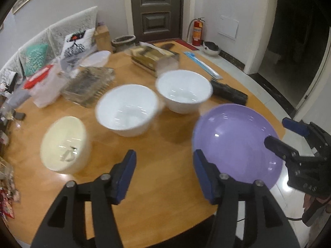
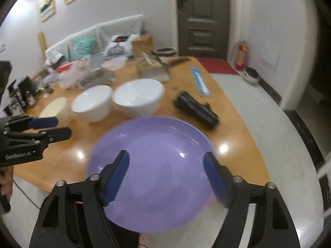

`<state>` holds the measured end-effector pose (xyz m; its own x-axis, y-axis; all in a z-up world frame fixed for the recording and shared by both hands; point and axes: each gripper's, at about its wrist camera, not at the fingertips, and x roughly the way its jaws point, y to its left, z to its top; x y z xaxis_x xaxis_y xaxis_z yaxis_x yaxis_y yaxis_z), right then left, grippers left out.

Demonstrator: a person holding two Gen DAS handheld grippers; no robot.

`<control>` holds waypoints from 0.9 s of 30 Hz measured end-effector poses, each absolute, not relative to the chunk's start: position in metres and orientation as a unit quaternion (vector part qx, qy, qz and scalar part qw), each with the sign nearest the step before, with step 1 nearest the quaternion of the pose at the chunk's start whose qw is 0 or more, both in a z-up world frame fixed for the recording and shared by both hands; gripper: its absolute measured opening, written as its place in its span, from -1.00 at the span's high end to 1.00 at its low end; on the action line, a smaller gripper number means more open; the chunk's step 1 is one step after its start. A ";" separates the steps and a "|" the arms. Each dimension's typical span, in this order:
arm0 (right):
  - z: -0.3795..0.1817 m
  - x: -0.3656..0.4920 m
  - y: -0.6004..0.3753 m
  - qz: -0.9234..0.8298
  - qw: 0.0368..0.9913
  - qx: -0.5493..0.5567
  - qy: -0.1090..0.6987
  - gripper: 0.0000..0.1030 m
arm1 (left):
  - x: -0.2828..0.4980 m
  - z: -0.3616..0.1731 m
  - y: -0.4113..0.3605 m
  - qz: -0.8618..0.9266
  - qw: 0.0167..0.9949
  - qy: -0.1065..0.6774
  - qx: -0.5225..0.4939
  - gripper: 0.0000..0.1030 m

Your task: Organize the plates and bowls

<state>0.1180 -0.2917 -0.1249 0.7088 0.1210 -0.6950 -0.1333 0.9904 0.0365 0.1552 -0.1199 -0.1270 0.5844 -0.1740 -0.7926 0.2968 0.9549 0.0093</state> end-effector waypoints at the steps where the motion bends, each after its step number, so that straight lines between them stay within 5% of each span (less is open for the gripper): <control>1: -0.123 0.119 -0.282 0.075 0.926 -0.014 0.371 -0.64 | 0.158 -0.123 -0.109 -0.130 0.889 0.433 0.070 -0.16; 8: -0.123 0.139 -0.204 0.144 0.919 -0.058 0.362 -0.91 | 0.185 -0.109 -0.056 -0.116 0.893 0.429 0.062 -0.35; 19: -0.161 0.208 -0.149 0.204 0.880 -0.029 0.427 -0.91 | 0.264 -0.130 -0.033 -0.115 0.877 0.466 0.032 -0.35; 27: -0.179 0.248 -0.131 0.198 0.872 -0.044 0.445 -0.91 | 0.310 -0.154 -0.039 -0.113 0.860 0.497 0.032 0.12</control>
